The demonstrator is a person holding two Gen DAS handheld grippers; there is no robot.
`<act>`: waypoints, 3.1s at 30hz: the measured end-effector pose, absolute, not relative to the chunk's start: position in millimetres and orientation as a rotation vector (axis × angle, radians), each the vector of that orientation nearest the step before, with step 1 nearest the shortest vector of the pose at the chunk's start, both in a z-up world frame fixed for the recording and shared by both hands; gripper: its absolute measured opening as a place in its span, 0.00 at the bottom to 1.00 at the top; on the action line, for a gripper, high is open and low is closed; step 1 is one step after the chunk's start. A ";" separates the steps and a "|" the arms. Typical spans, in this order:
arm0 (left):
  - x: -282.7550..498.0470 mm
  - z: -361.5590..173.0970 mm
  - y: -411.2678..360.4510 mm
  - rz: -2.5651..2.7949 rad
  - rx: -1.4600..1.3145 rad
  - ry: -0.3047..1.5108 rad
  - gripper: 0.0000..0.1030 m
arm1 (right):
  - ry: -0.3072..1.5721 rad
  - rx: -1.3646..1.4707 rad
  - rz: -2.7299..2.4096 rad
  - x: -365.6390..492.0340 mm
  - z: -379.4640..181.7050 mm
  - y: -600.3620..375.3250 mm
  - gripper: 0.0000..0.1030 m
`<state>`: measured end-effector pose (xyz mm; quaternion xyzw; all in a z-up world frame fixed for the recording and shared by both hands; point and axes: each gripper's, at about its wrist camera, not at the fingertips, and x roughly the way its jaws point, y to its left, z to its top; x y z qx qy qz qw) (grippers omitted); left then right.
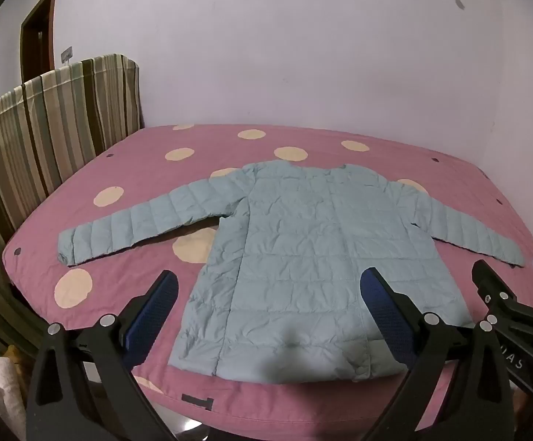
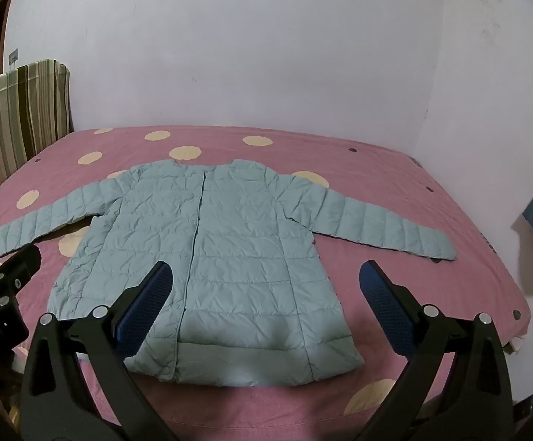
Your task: Fold large clothes
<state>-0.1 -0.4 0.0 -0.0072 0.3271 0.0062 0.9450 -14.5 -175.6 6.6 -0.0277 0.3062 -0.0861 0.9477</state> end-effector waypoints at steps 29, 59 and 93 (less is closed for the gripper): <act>2.3 -6.3 -1.9 0.012 -0.016 0.679 0.96 | 0.626 -0.060 -0.176 -13.8 6.0 -175.1 0.98; 2.4 -7.0 -2.1 0.012 -0.015 0.681 0.96 | 0.627 -0.060 -0.176 -13.0 5.4 -174.5 0.98; 105.0 -80.8 60.8 0.270 -0.033 0.840 0.96 | 0.769 0.099 -0.260 78.2 -62.6 -256.1 0.98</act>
